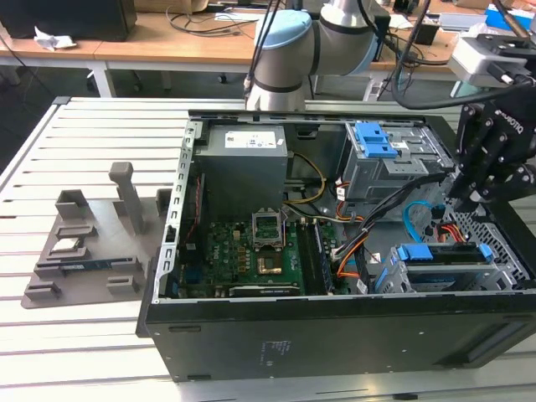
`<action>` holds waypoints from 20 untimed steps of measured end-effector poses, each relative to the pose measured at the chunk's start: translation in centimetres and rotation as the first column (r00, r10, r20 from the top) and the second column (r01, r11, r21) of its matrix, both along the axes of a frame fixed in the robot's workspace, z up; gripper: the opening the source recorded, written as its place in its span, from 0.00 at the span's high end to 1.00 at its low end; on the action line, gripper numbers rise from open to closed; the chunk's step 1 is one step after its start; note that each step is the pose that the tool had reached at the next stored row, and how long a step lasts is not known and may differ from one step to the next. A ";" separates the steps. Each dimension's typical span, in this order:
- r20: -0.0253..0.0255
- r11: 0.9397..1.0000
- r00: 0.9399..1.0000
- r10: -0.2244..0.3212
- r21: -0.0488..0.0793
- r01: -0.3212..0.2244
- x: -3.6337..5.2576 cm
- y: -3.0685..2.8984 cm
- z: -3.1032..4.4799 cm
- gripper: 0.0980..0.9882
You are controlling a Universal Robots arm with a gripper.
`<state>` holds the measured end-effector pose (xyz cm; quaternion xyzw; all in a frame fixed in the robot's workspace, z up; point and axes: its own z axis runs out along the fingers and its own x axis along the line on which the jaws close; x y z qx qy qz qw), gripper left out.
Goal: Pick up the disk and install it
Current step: 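Insert the second disk wire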
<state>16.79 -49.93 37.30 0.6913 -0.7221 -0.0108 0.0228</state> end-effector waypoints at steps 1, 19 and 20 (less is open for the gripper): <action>0.000 1.000 1.000 0.001 0.000 -0.001 -0.27 0.06 0.00 0.77; 0.001 0.996 0.996 0.088 0.000 -0.088 -2.51 -1.11 0.27 0.77; 0.001 0.996 0.996 0.092 0.000 -0.092 -2.60 -1.11 0.20 0.77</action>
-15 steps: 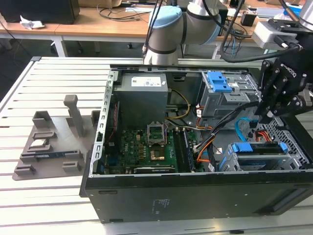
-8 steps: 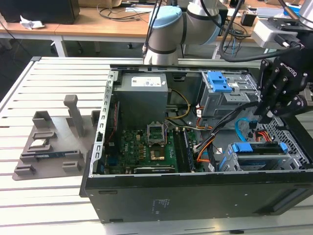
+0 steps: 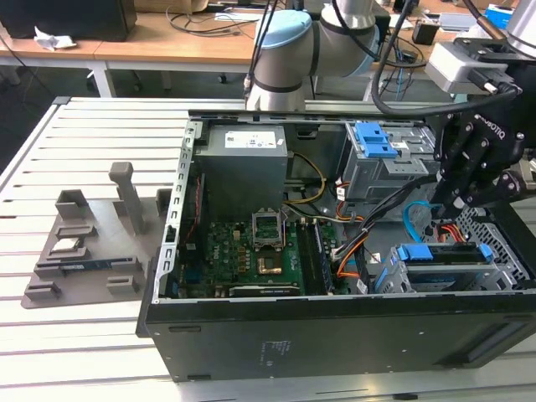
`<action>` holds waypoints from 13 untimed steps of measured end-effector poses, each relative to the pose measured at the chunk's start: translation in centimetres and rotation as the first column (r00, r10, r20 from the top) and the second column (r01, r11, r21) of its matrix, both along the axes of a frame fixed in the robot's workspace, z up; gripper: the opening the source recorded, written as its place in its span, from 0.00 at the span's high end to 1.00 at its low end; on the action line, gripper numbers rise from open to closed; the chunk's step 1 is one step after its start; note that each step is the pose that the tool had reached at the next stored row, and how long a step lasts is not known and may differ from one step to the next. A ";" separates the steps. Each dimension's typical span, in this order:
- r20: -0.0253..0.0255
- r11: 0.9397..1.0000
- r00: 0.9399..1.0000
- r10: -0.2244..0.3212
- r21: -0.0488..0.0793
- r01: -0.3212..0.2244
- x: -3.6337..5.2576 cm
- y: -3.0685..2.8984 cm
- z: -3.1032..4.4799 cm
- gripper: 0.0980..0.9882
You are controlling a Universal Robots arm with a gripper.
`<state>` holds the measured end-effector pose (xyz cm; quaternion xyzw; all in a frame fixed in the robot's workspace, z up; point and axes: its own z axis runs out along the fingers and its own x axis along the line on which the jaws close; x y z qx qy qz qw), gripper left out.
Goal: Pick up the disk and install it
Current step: 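Insert the second disk wire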
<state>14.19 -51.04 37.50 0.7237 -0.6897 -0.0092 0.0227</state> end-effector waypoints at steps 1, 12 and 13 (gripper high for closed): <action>0.000 1.000 1.000 0.003 0.000 -0.003 -0.12 0.00 -0.10 0.77; 0.000 1.000 1.000 0.015 0.000 -0.015 -0.49 0.00 -0.34 0.86; 0.000 1.000 1.000 0.015 0.000 -0.015 -0.49 0.00 -0.35 0.93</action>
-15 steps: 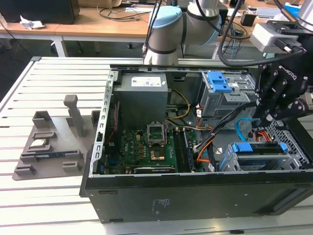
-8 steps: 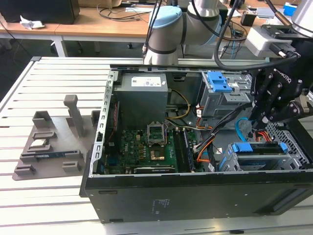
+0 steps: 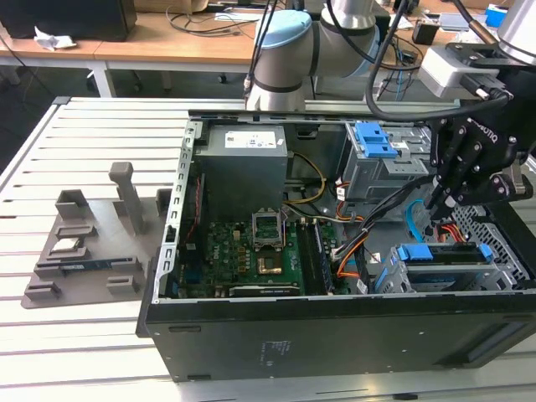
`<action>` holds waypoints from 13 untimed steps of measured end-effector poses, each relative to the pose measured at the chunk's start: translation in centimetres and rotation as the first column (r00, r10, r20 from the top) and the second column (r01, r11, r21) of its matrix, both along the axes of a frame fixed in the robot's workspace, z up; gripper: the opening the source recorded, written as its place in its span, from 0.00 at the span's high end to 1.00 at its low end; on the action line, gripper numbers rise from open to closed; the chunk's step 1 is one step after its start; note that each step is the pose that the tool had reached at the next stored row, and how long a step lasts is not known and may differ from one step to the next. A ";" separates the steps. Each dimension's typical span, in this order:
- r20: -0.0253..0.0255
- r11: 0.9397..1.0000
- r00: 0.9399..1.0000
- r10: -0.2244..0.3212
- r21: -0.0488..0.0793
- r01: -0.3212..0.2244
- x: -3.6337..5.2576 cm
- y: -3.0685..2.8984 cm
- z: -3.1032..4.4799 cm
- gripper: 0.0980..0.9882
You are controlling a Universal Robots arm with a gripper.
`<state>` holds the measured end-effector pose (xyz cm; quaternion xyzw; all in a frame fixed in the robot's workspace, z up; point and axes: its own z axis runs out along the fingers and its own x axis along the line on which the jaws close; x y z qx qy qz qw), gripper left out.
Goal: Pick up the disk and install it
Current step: 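Insert the second disk wire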
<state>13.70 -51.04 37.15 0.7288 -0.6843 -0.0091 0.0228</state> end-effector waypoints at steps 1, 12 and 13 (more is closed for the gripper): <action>0.000 1.000 1.000 0.000 0.000 0.000 0.00 0.00 0.00 0.93; 0.002 0.999 0.999 -0.037 -0.005 0.037 -0.01 -0.51 -0.32 0.93; 0.002 0.999 0.999 -0.039 -0.006 0.039 -0.01 -0.75 -0.38 0.93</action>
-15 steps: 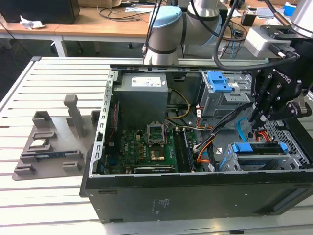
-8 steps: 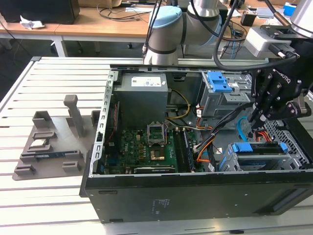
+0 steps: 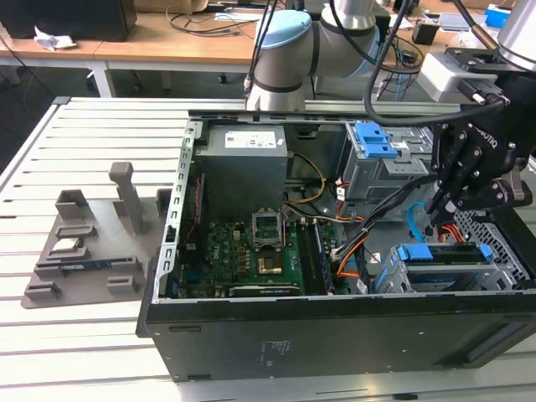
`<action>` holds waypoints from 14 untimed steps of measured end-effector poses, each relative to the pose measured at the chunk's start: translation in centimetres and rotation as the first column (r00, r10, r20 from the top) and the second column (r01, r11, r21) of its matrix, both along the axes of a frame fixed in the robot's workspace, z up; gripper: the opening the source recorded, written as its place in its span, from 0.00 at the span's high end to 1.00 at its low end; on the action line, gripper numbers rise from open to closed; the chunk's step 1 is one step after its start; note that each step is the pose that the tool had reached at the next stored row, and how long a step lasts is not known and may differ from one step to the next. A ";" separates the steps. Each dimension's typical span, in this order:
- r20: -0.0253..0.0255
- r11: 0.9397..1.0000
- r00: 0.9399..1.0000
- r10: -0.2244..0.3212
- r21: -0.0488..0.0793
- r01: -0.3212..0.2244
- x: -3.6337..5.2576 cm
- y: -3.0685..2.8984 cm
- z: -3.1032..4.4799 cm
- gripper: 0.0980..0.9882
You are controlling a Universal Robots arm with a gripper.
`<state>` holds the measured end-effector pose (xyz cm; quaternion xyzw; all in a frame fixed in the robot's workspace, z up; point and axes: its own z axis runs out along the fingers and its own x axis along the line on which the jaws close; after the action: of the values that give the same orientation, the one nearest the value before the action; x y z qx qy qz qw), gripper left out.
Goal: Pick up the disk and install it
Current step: 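Insert the second disk wire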
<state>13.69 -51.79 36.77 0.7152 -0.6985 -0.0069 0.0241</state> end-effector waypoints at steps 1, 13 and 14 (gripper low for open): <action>0.000 1.000 1.000 -0.002 -0.001 0.002 0.00 -0.32 -0.05 0.93; 0.000 1.000 1.000 -0.004 -0.003 0.004 1.51 -1.56 -2.20 0.93; 0.000 1.000 1.000 -0.004 -0.003 0.004 1.52 -1.52 -2.23 0.93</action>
<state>15.21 -53.31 34.53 0.7137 -0.7000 -0.0060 0.0251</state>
